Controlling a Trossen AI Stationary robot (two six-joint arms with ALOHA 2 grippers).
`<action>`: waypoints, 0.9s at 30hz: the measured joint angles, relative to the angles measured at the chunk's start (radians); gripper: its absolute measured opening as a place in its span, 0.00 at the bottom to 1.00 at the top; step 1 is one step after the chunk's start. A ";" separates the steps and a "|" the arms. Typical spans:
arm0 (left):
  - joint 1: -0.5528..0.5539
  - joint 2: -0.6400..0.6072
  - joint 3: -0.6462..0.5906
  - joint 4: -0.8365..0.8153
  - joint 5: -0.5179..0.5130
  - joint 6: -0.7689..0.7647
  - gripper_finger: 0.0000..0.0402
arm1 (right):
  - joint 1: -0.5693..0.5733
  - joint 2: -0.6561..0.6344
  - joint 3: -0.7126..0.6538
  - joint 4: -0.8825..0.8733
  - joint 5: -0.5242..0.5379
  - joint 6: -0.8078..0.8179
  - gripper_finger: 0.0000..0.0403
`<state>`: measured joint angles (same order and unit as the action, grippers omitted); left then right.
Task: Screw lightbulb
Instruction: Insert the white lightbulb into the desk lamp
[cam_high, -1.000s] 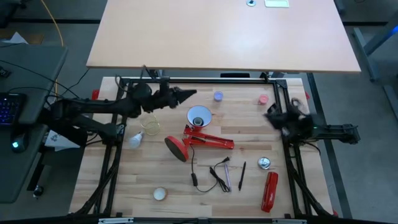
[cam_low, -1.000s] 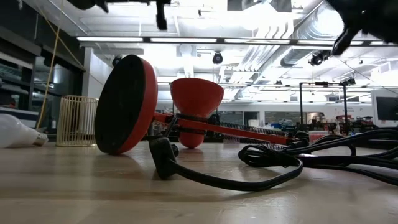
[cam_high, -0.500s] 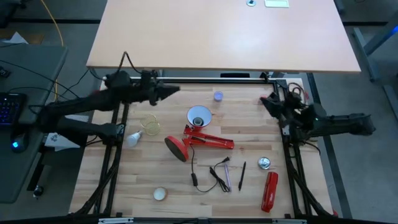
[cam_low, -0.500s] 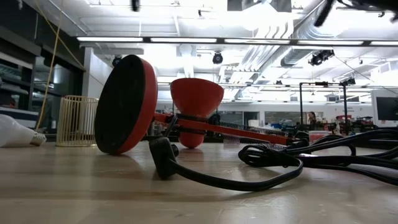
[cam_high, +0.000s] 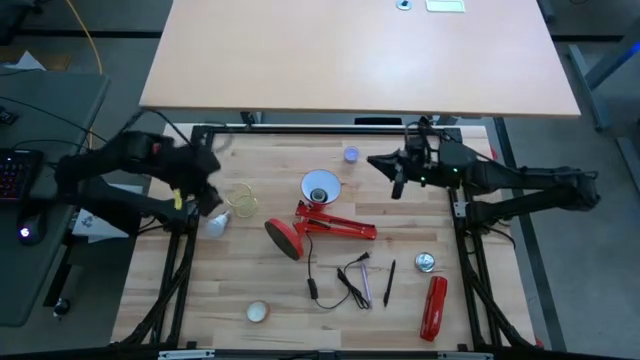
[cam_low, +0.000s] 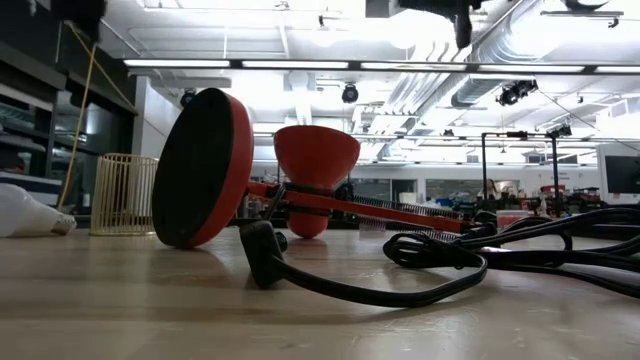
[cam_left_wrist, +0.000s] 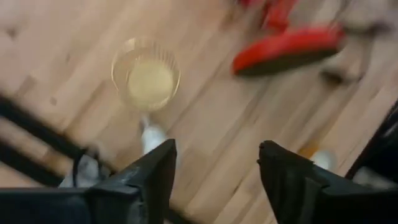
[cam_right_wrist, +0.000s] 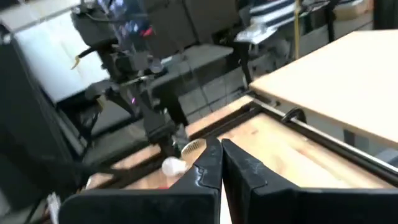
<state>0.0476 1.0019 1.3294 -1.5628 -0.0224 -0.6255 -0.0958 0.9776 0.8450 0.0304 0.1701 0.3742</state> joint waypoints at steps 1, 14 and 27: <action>-0.014 0.011 -0.021 -0.008 0.000 0.001 0.56 | -0.005 0.012 0.018 -0.035 -0.019 -0.006 0.00; -0.175 0.179 -0.382 0.099 0.014 -0.463 0.61 | -0.029 0.042 0.102 -0.371 -0.107 -0.063 0.00; -0.201 0.243 -0.543 0.241 -0.036 -0.672 0.61 | -0.063 0.044 0.102 -0.390 -0.210 -0.176 0.00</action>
<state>-0.1537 1.2451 0.7862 -1.3220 -0.0581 -1.2973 -0.1587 1.0214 0.9470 -0.3595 -0.0395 0.1984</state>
